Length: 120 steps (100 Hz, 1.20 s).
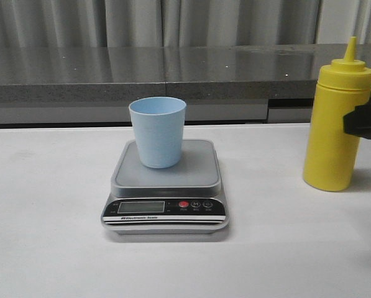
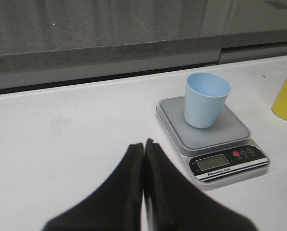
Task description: Pour seasoning into cup on scale with both arms
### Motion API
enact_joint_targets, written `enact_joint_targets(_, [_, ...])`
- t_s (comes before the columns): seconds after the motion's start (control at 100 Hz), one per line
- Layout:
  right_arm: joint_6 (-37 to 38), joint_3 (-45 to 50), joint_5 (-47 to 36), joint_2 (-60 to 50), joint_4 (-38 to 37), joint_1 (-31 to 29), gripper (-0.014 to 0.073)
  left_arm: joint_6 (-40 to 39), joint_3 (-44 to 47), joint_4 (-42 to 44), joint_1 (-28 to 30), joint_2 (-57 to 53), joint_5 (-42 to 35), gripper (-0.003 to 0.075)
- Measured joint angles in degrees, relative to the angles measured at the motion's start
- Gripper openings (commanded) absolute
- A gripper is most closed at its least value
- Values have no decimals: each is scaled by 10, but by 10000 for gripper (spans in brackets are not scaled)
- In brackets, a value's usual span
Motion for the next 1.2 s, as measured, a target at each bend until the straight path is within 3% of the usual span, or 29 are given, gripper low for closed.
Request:
enact_joint_targets(0.15, [0, 29, 27, -66, 9, 0, -77, 0, 0, 0, 0, 0, 0, -20])
enact_joint_targets(0.75, [0, 122, 110, -350, 73, 0, -68, 0, 0, 0, 0, 0, 0, -20])
enact_joint_targets(1.2, [0, 171, 124, -490, 84, 0, -68, 0, 0, 0, 0, 0, 0, -20])
